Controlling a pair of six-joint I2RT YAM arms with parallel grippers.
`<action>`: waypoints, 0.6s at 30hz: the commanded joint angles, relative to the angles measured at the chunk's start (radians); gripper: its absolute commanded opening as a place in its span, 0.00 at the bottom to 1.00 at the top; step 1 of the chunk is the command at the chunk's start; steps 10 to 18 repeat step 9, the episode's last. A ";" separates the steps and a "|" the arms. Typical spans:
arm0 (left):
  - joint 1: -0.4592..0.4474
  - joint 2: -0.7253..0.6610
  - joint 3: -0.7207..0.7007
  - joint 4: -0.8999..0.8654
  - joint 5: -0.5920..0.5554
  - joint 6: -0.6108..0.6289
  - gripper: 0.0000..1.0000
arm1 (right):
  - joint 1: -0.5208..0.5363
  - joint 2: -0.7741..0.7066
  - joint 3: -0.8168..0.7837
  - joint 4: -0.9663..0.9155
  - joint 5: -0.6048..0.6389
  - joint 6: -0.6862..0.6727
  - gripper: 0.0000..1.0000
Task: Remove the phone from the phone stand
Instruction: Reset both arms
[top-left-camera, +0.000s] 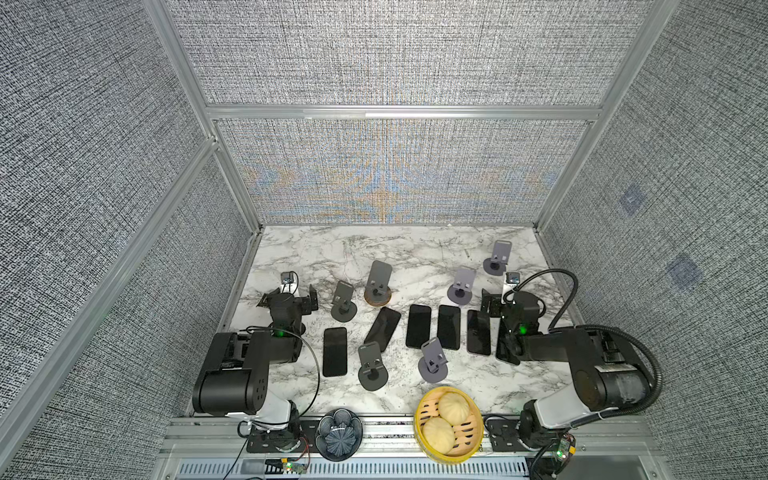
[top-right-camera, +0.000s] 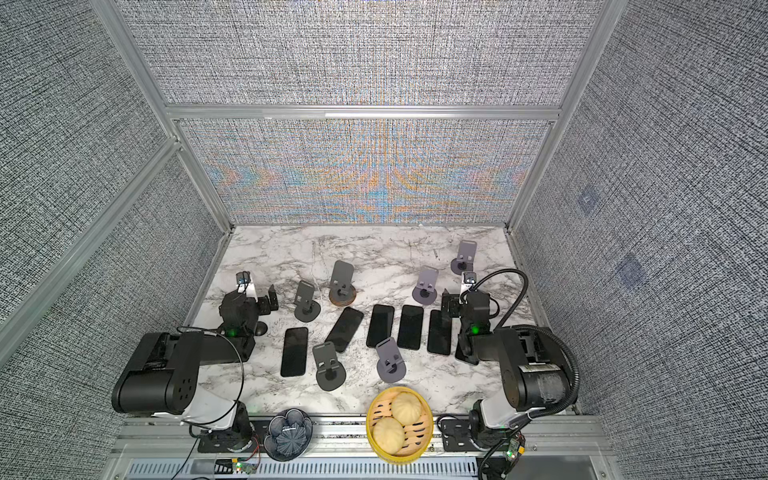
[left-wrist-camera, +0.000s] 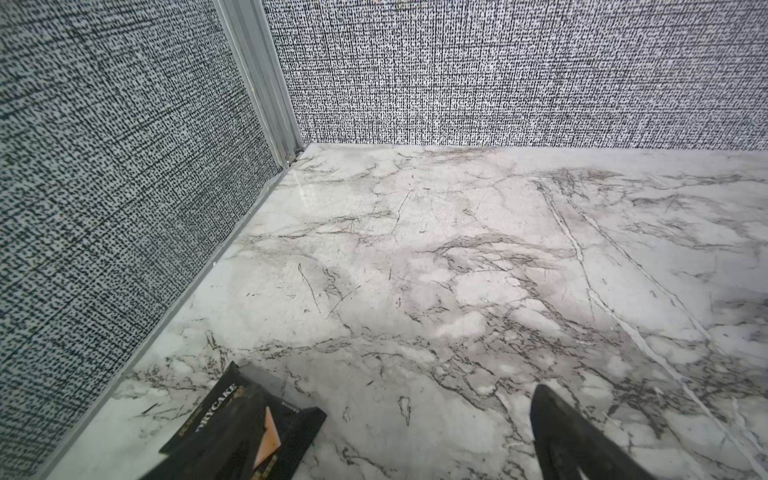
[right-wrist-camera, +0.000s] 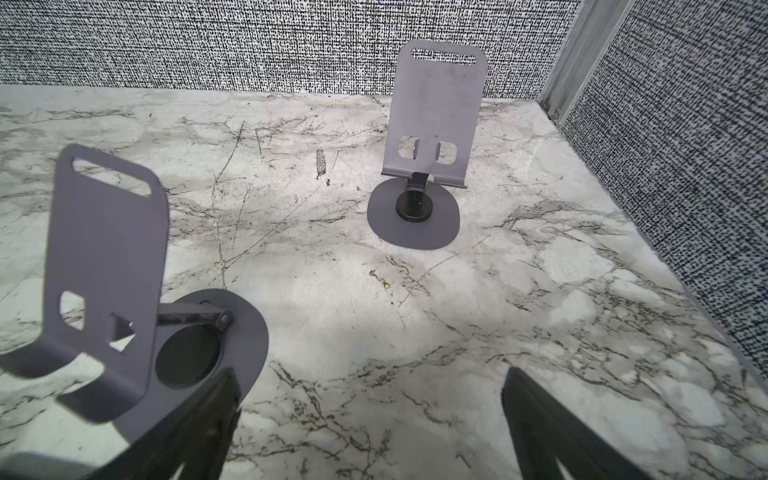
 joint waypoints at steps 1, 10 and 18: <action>0.001 0.004 0.004 0.004 0.005 0.000 0.99 | 0.001 0.001 0.007 0.015 0.008 -0.005 0.99; 0.003 0.001 -0.004 0.015 0.006 -0.003 0.99 | 0.001 0.000 0.007 0.015 0.008 -0.005 0.99; 0.003 0.001 -0.004 0.015 0.006 -0.003 0.99 | 0.001 0.000 0.007 0.015 0.008 -0.005 0.99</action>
